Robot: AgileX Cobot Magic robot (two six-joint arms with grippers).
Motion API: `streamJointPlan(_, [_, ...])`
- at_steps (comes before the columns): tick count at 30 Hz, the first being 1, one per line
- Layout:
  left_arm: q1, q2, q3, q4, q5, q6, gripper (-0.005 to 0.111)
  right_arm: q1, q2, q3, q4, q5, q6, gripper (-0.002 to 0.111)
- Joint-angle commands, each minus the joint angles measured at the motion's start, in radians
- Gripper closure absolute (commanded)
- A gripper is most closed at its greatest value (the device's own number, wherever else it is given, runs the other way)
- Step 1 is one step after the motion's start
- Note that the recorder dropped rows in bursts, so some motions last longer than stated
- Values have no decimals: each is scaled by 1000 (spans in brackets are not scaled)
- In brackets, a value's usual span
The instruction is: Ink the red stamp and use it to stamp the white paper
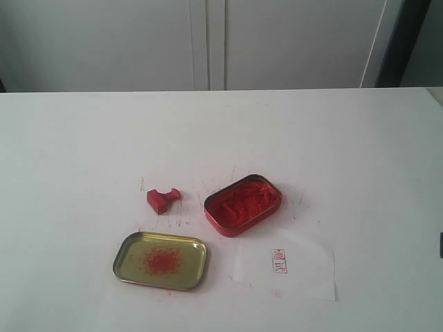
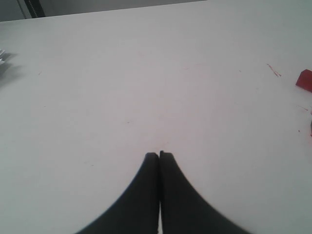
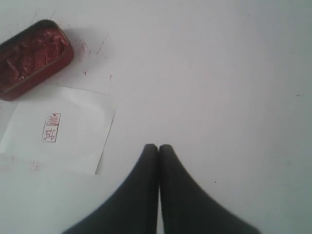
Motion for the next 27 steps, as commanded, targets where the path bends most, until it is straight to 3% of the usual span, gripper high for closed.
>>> streamJointPlan(1, [-3,0,2,-6,-1,-4,107,-5,-8,25,-13,-58,-9,108])
streamJointPlan(9, [-3,0,2,-6,-1,-4,107,-5,-8,25,-13,43,-9,108])
streamJointPlan(27, [-3,0,2,-6,-1,-4,107,-5,-8,25,-9,43,-9,108])
